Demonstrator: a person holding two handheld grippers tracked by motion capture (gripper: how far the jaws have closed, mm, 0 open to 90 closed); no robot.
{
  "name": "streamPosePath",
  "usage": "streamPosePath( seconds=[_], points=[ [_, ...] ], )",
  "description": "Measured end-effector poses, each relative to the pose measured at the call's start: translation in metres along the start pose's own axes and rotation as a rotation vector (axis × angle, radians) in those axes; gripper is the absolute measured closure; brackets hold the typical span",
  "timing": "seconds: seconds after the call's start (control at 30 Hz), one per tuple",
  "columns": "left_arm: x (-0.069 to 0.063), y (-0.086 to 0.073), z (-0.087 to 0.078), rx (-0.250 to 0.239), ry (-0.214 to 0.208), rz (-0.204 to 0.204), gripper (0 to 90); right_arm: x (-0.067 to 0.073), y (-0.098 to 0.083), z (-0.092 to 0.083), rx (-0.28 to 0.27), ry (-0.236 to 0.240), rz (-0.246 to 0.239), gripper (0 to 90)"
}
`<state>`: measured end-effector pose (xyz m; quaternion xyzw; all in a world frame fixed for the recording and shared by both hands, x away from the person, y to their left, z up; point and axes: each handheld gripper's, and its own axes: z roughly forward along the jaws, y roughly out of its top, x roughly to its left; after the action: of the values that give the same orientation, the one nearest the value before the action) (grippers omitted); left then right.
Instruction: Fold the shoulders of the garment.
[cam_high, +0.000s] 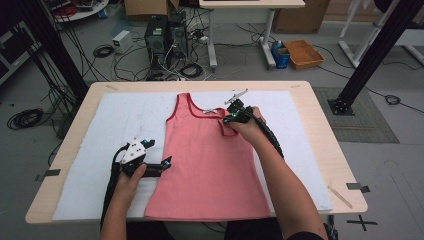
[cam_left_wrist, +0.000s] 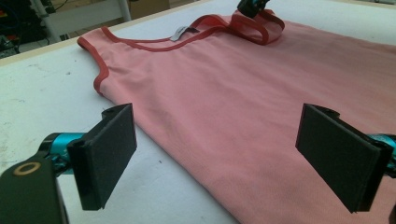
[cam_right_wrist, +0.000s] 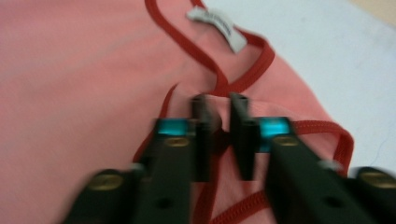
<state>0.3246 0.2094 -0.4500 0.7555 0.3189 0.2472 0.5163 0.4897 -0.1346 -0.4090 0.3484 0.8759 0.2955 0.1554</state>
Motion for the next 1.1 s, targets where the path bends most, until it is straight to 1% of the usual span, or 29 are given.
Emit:
streamPosePath(
  seconds=[0.03, 0.1, 0.13, 0.23, 0.3, 0.33, 0.37, 0.4, 0.43, 0.47, 0.5, 0.53, 0.57, 0.6, 0.63, 0.67, 0.7, 0.73, 0.77, 0.83, 0.87, 0.9, 0.93, 0.97, 1.0, 1.03, 1.07, 1.1],
  points=[
    [0.000, 0.000, 0.000, -0.001, -0.001, 0.000, 12.3, 0.001, 0.000, 0.000, -0.001, 0.001, -0.001, 86.4],
    [-0.001, 0.000, 0.000, 0.002, 0.001, 0.005, 12.3, 0.006, 0.001, -0.005, -0.027, 0.006, -0.032, 87.3],
    [-0.001, 0.000, 0.000, 0.001, 0.001, 0.001, 12.3, 0.008, 0.001, -0.008, -0.036, 0.005, -0.046, 87.4],
    [0.000, 0.000, 0.000, -0.005, 0.000, -0.008, 12.3, 0.020, 0.000, -0.023, -0.080, 0.001, -0.063, 87.4],
    [0.000, 0.000, -0.001, -0.007, 0.000, -0.005, 12.3, 0.029, -0.006, -0.038, -0.123, -0.004, -0.079, 87.2],
    [0.000, 0.000, -0.001, -0.007, -0.001, -0.006, 12.3, 0.033, -0.009, -0.043, -0.134, -0.004, -0.083, 87.1],
    [0.000, 0.000, -0.001, -0.007, -0.002, -0.006, 12.3, 0.038, -0.016, -0.049, -0.153, -0.006, -0.096, 87.0],
    [0.000, 0.000, -0.001, -0.007, -0.002, -0.006, 12.3, 0.038, -0.016, -0.049, -0.153, -0.006, -0.096, 87.0],
    [0.000, 0.000, -0.001, -0.007, -0.003, -0.005, 12.3, 0.041, -0.020, -0.053, -0.159, -0.002, -0.097, 87.0],
    [0.000, 0.000, -0.001, -0.007, -0.003, -0.004, 12.3, 0.049, -0.037, -0.058, -0.169, -0.009, -0.099, 86.8],
    [0.000, 0.000, -0.001, -0.009, -0.005, -0.008, 12.3, 0.049, -0.037, -0.058, -0.169, -0.009, -0.099, 86.8],
    [0.000, 0.000, -0.001, -0.006, -0.002, -0.004, 12.3, 0.050, -0.043, -0.057, -0.162, -0.012, -0.101, 86.3],
    [0.000, 0.000, -0.001, -0.006, -0.004, -0.006, 12.3, 0.054, -0.057, -0.055, -0.143, -0.011, -0.093, 83.1],
    [0.000, 0.000, -0.001, -0.006, -0.004, -0.002, 12.3, 0.054, -0.057, -0.055, -0.143, -0.011, -0.093, 83.1],
    [0.000, 0.000, -0.001, -0.007, -0.004, -0.004, 12.3, 0.055, -0.064, -0.053, -0.135, -0.005, -0.093, 78.7],
    [0.000, 0.000, -0.001, -0.007, -0.005, -0.003, 12.3, 0.058, -0.074, -0.051, -0.106, 0.010, -0.096, 72.9],
    [0.000, 0.000, -0.001, -0.006, -0.005, -0.005, 12.3, 0.059, -0.077, -0.054, -0.110, 0.018, -0.093, 69.8],
    [0.000, 0.000, 0.000, -0.007, -0.003, -0.008, 12.3, 0.059, -0.076, -0.058, -0.129, 0.023, -0.089, 69.7],
    [0.000, 0.000, 0.000, -0.009, -0.004, -0.010, 12.3, 0.059, -0.076, -0.058, -0.129, 0.023, -0.089, 69.7],
    [0.000, 0.000, 0.000, -0.004, -0.003, -0.008, 12.3, 0.057, -0.070, -0.069, -0.201, 0.024, -0.073, 69.3],
    [0.000, 0.000, 0.000, -0.003, -0.001, -0.008, 12.3, 0.054, -0.065, -0.073, -0.226, 0.014, -0.058, 69.0],
    [0.000, 0.000, 0.000, -0.001, -0.001, -0.005, 12.3, 0.051, -0.060, -0.074, -0.238, 0.005, -0.053, 69.0],
    [0.000, 0.000, 0.000, 0.002, 0.001, -0.001, 12.3, 0.045, -0.052, -0.067, -0.238, -0.003, -0.025, 69.1],
    [0.000, 0.000, 0.000, 0.002, 0.002, -0.002, 12.3, 0.045, -0.052, -0.067, -0.238, -0.003, -0.025, 69.1],
    [0.000, 0.000, 0.000, 0.003, 0.001, -0.002, 12.3, 0.041, -0.050, -0.061, -0.230, 0.000, -0.009, 69.5],
    [0.000, 0.000, 0.000, 0.002, 0.003, 0.000, 12.3, 0.038, -0.048, -0.054, -0.210, 0.008, 0.007, 69.5],
    [0.000, 0.000, 0.000, 0.002, 0.004, -0.002, 12.3, 0.037, -0.046, -0.046, -0.193, 0.008, 0.013, 69.7],
    [0.000, 0.000, 0.000, 0.002, 0.004, -0.003, 12.3, 0.037, -0.046, -0.040, -0.175, 0.007, 0.005, 70.4]
  ],
)
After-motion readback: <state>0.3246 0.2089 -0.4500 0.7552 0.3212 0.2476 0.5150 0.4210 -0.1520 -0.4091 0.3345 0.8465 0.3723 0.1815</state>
